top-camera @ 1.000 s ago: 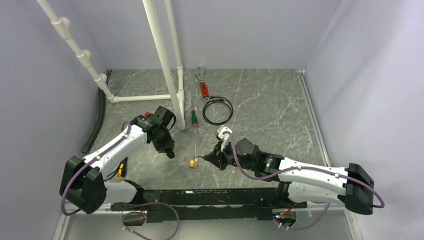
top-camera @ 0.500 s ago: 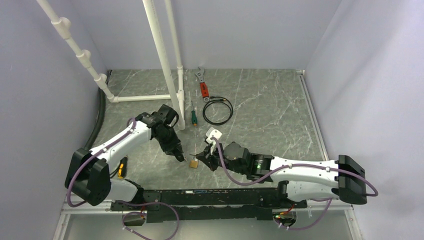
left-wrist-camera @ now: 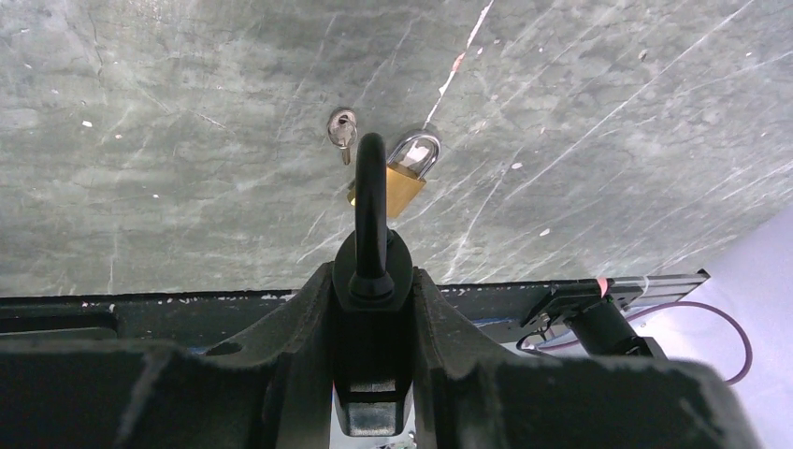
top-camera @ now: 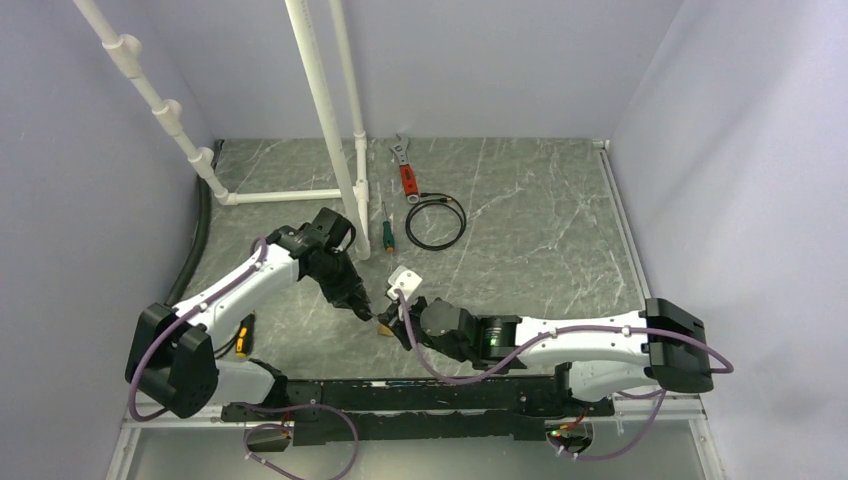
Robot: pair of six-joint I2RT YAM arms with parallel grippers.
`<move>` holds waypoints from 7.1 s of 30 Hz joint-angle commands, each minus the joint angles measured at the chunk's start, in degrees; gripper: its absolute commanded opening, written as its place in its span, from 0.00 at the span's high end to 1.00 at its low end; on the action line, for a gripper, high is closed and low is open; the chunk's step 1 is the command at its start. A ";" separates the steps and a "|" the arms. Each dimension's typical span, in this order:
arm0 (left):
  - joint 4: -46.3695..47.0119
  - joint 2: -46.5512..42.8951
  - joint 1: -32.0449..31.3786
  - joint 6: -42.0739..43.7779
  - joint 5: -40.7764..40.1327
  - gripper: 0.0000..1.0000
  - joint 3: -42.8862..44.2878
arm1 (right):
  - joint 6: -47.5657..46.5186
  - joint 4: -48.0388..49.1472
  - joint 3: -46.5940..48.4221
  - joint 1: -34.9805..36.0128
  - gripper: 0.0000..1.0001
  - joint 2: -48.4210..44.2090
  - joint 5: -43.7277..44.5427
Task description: Unlock with the key
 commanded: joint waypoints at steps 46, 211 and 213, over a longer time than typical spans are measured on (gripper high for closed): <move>-3.28 -3.80 0.04 -5.09 -2.32 1.00 2.63 | -4.22 0.16 14.55 6.23 1.00 17.10 21.71; 6.05 -13.60 0.08 -11.44 1.85 1.00 -1.11 | 1.24 0.18 15.73 5.79 0.78 16.23 22.58; 6.09 -13.94 0.12 -11.44 1.78 1.00 -1.17 | 1.84 -0.43 15.87 5.72 0.80 16.43 23.42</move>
